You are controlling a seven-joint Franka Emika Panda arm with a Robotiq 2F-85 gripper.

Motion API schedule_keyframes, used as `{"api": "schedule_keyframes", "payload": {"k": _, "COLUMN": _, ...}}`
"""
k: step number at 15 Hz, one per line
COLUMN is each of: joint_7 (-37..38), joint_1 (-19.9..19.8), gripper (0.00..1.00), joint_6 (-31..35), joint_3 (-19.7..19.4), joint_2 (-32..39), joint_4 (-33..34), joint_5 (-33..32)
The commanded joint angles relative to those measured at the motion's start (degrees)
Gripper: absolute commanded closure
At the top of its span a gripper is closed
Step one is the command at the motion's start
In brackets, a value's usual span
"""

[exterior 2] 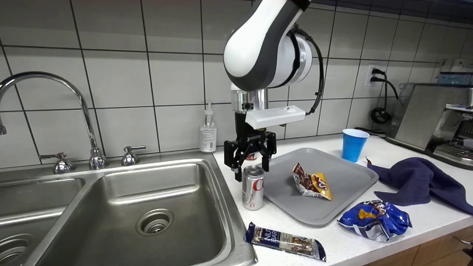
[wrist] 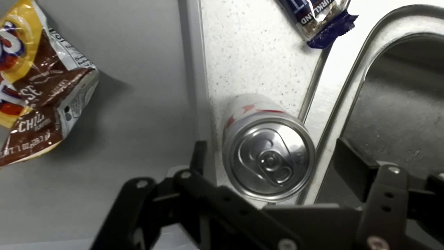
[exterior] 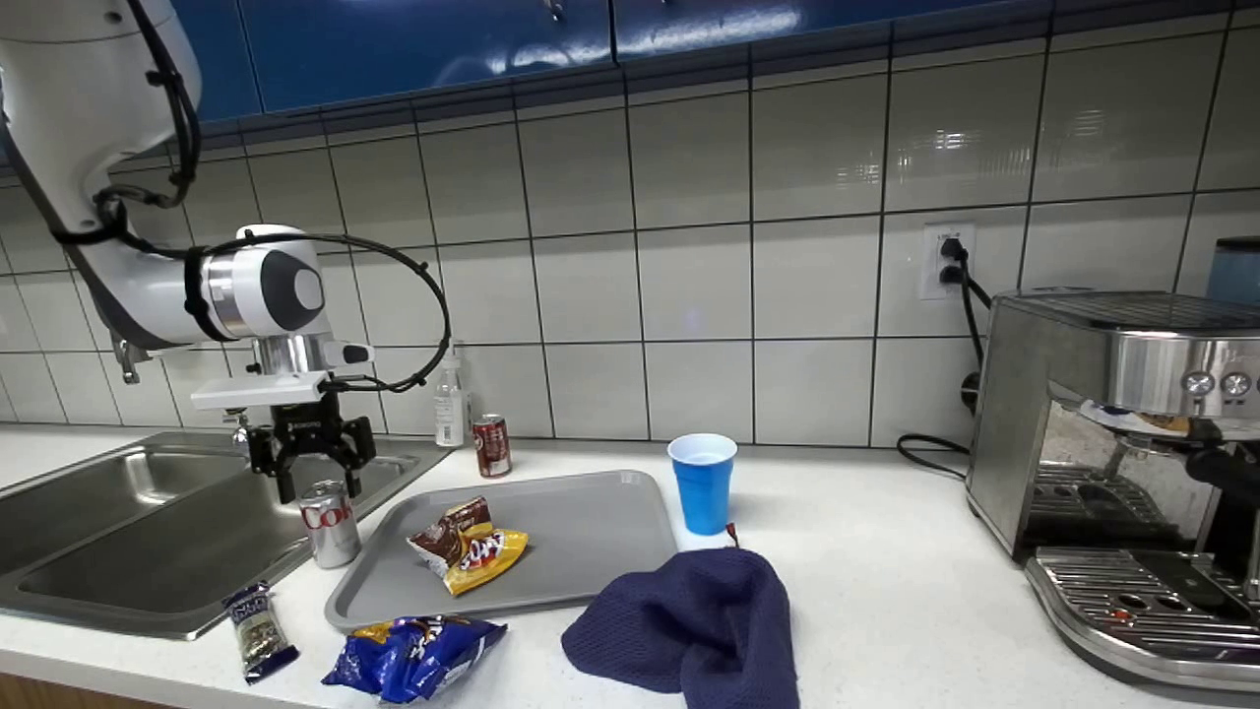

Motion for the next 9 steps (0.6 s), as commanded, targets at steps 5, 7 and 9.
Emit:
{"api": "schedule_keyframes", "payload": {"k": 5, "joint_7": -2.0, "joint_1": -1.3, "gripper": 0.00, "joint_6": -0.2, "joint_3": 0.4, "joint_2": -4.4, "joint_4": -2.0, "joint_5": 0.7}}
{"api": "schedule_keyframes", "payload": {"k": 7, "joint_7": -2.6, "joint_1": -2.0, "gripper": 0.00, "joint_6": -0.1, "joint_3": 0.5, "joint_2": -5.7, "joint_4": -2.3, "joint_5": 1.5}}
{"api": "schedule_keyframes", "payload": {"k": 9, "joint_7": -2.0, "joint_1": -2.4, "gripper": 0.00, "joint_6": -0.1, "joint_3": 0.2, "joint_2": -7.0, "joint_4": -2.5, "joint_5": 1.4}}
